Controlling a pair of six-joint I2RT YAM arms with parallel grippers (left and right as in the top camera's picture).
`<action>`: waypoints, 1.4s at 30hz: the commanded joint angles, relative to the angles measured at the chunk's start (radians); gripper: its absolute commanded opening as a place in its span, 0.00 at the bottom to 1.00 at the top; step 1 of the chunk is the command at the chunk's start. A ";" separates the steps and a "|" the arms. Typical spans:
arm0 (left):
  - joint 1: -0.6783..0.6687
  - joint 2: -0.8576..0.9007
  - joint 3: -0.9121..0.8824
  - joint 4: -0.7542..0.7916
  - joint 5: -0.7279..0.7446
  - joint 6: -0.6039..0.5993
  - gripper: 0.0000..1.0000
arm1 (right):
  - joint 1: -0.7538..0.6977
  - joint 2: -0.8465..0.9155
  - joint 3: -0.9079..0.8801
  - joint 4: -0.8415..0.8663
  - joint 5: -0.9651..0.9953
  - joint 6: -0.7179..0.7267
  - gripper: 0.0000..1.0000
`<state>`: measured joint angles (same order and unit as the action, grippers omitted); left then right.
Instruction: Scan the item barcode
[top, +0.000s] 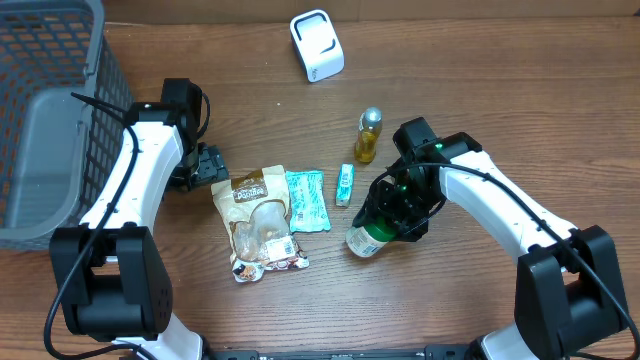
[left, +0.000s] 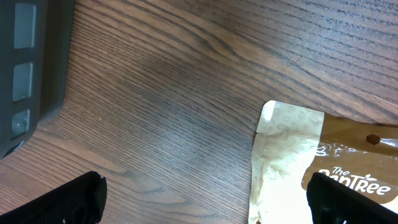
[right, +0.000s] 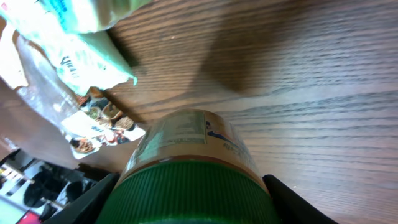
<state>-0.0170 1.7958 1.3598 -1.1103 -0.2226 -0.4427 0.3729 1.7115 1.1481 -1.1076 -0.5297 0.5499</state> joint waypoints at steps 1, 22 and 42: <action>0.005 0.011 -0.005 0.001 -0.020 -0.007 1.00 | -0.004 0.000 0.032 0.002 -0.060 -0.001 0.59; 0.005 0.011 -0.005 0.001 -0.021 -0.007 1.00 | -0.004 0.000 0.032 -0.006 -0.516 0.000 0.59; 0.005 0.011 -0.005 0.001 -0.020 -0.007 1.00 | -0.004 0.000 0.032 -0.027 -0.180 -0.001 0.52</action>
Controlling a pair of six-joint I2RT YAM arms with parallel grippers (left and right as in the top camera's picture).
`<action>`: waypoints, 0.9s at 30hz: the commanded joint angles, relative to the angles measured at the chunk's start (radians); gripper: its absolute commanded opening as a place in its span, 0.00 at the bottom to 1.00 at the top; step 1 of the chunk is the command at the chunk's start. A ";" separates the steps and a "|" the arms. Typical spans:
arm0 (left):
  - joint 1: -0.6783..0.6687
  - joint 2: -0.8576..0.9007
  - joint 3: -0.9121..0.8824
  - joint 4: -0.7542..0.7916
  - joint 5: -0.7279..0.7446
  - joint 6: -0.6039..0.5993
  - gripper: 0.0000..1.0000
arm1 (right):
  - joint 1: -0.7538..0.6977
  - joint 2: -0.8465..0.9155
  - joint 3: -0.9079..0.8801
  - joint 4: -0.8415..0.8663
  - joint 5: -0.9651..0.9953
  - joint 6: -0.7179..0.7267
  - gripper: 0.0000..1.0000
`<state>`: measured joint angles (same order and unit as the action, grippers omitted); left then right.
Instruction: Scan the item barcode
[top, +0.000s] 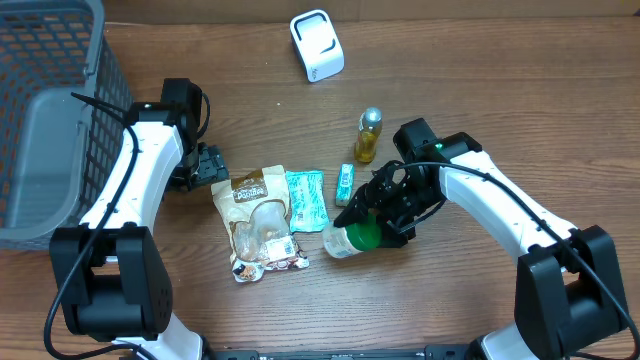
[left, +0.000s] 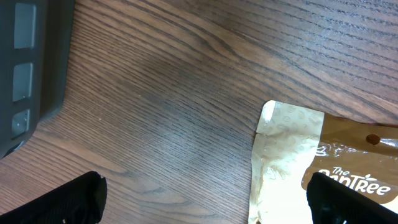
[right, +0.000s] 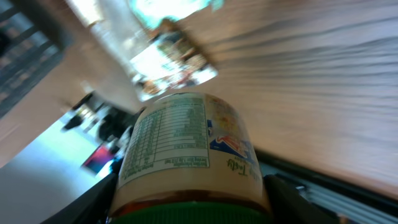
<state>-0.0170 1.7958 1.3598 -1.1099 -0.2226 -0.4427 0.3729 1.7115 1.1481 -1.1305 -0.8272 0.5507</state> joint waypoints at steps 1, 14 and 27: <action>0.005 0.011 -0.005 0.000 -0.021 -0.007 1.00 | -0.004 0.000 0.032 -0.005 0.156 -0.002 0.53; 0.005 0.011 -0.005 0.000 -0.020 -0.007 0.99 | -0.004 0.000 0.031 0.012 0.715 -0.002 0.52; 0.005 0.011 -0.005 0.000 -0.020 -0.007 1.00 | -0.004 0.000 0.001 0.113 0.864 -0.002 0.70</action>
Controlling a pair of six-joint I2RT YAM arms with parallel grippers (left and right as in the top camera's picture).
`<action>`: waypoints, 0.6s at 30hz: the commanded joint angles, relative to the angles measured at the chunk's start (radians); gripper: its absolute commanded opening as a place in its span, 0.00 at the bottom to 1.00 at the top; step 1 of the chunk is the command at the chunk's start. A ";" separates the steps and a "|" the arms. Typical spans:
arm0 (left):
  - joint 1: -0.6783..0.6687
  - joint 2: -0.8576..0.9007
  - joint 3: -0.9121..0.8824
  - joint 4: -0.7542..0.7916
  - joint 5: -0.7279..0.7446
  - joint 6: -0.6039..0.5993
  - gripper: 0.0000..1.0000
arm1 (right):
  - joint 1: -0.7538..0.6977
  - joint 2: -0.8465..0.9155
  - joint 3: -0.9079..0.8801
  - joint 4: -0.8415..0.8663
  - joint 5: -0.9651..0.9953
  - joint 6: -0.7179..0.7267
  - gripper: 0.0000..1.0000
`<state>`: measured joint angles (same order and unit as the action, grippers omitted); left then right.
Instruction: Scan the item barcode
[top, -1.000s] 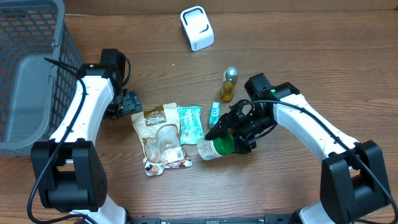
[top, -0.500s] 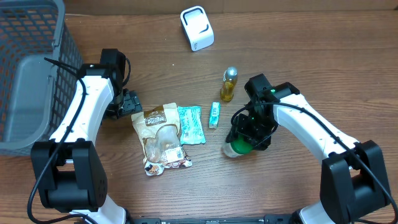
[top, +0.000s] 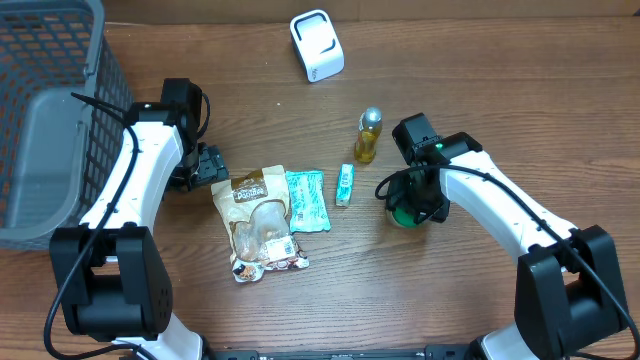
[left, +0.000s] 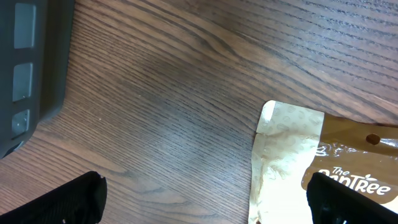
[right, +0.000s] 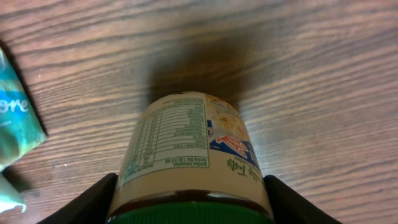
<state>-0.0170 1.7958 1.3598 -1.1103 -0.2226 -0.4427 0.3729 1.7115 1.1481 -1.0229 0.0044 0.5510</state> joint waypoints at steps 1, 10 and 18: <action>0.005 0.011 -0.005 0.001 -0.020 -0.007 1.00 | -0.004 0.000 0.000 0.005 0.043 -0.002 0.70; 0.005 0.011 -0.005 0.001 -0.020 -0.007 1.00 | -0.004 0.000 -0.046 0.069 0.077 -0.002 0.85; 0.005 0.011 -0.005 0.001 -0.021 -0.007 0.99 | -0.003 0.000 -0.050 0.075 0.072 -0.002 0.84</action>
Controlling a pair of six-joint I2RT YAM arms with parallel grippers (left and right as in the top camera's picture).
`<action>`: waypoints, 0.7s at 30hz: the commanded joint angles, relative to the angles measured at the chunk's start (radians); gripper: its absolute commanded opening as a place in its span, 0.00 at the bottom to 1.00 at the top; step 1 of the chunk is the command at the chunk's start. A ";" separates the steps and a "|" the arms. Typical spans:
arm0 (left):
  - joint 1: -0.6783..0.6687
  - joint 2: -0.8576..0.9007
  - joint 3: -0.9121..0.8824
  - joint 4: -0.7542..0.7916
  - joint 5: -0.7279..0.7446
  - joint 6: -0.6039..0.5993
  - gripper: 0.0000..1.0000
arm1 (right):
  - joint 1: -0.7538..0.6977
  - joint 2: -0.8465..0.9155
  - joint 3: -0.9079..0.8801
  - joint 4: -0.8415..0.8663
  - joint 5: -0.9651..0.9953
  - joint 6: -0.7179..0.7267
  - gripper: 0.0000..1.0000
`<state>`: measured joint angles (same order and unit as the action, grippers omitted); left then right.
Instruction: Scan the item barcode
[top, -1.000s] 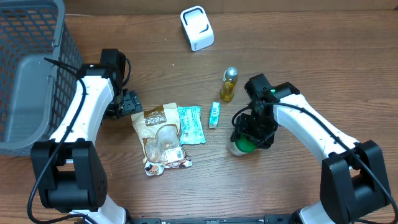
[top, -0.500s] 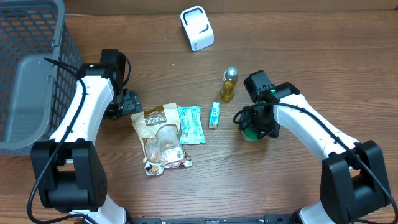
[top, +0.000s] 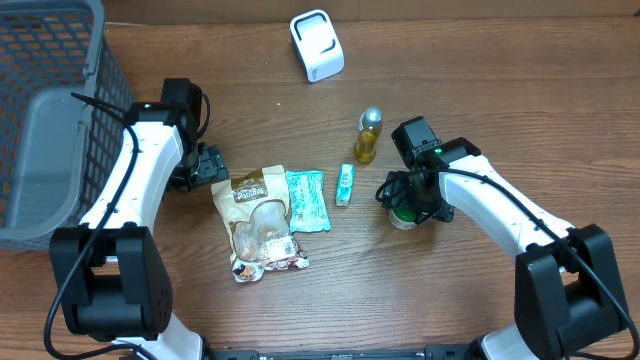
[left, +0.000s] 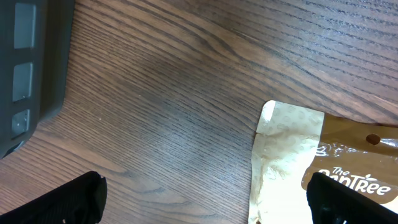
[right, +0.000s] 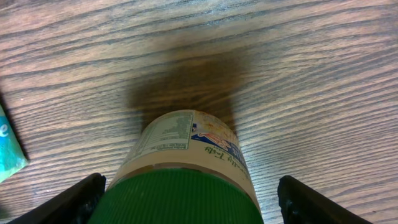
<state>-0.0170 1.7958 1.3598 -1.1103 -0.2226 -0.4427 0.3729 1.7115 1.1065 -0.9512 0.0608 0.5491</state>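
A jar with a green lid and a cream label stands upright on the wooden table, right of centre. My right gripper is above it, open, one finger on either side of the lid with a gap to each. The white scanner stands at the far middle of the table. My left gripper hangs open over bare wood beside the top corner of a brown snack pouch, holding nothing; in the overhead view the left gripper is left of the pouch.
A grey mesh basket fills the far left; its wall shows in the left wrist view. A teal packet, a small teal stick pack and a yellow bottle with a silver cap lie between pouch and jar.
My right gripper has opened: its fingers were tight against the jar, and now stand apart from the lid. The jar stands on the table at the same spot. The left arm is unchanged.
At first my right gripper held the jar tilted low near the teal packet. Then the jar was lifted and tipped toward the pouch. Then it was upright on the table right of the stick pack, still gripped. Now the gripper is open around it. The left arm stayed still throughout.
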 joint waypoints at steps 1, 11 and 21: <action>0.005 0.011 -0.005 0.001 -0.020 -0.007 0.99 | -0.002 0.000 -0.008 0.003 0.016 0.000 0.83; 0.005 0.011 -0.005 0.001 -0.020 -0.007 0.99 | 0.009 0.000 -0.053 0.060 0.017 -0.001 0.81; 0.005 0.011 -0.005 0.001 -0.020 -0.007 0.99 | 0.009 0.000 -0.052 0.042 0.016 0.000 0.68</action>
<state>-0.0170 1.7958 1.3598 -1.1103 -0.2226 -0.4427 0.3767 1.7115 1.0592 -0.9104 0.0586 0.5488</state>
